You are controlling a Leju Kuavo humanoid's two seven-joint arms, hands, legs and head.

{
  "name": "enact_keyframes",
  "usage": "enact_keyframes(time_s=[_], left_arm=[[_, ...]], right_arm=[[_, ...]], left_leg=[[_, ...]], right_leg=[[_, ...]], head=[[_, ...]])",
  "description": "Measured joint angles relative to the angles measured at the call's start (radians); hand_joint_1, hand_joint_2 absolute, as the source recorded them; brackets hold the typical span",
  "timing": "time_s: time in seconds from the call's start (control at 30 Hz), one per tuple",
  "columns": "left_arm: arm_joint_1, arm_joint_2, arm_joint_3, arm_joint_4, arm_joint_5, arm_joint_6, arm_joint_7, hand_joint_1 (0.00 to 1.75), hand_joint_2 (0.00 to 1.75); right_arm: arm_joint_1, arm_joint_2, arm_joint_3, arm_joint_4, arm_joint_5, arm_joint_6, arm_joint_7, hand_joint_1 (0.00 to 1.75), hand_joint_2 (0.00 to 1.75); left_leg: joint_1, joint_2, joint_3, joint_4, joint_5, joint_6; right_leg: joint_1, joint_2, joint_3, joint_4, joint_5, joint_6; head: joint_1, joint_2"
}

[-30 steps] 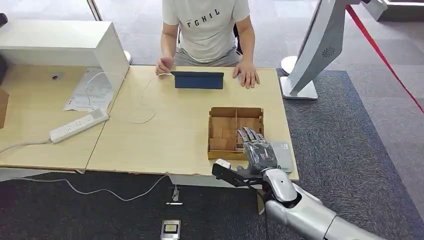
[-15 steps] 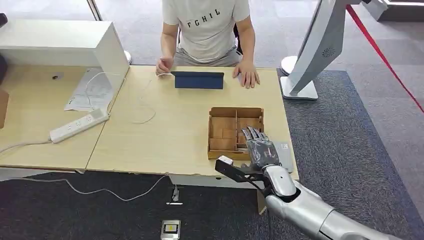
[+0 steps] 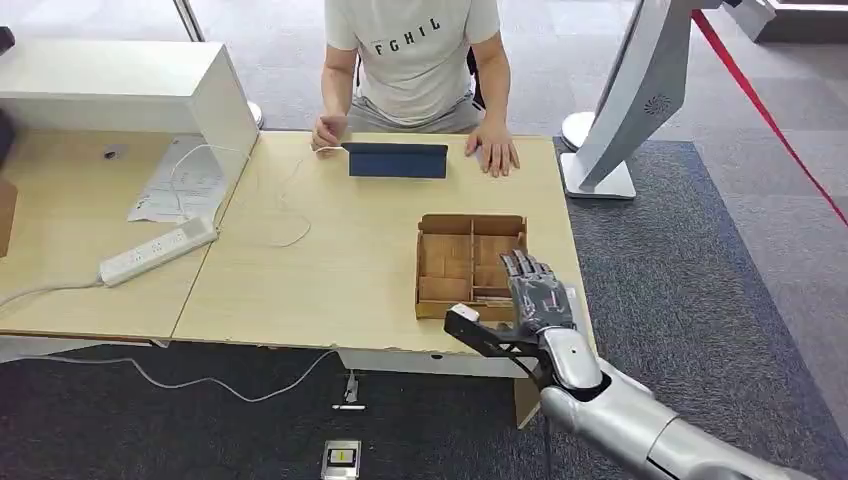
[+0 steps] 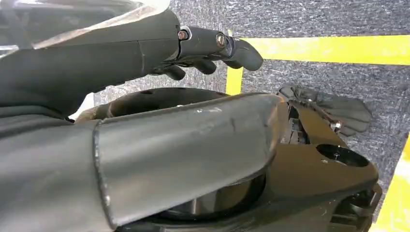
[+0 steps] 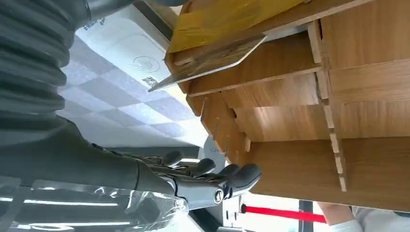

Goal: Pass the card to the sensor for recognition and then transmit it.

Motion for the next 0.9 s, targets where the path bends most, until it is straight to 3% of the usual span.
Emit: enact_keyframes(time_s=[0.9], left_arm=[[0.001,0.0,0.005,0.0,0.0,-0.01,-0.021,0.0,0.0]], right_arm=[[0.0,-0.021,0.0,-0.052,0.006,0.03,0.008,0.0,1.75]], left_leg=[[0.0,0.0,0.0,0.0,0.0,0.0]], right_leg=[[0.0,0.0,0.0,0.0,0.0,0.0]], head=[[0.0,0.0]])
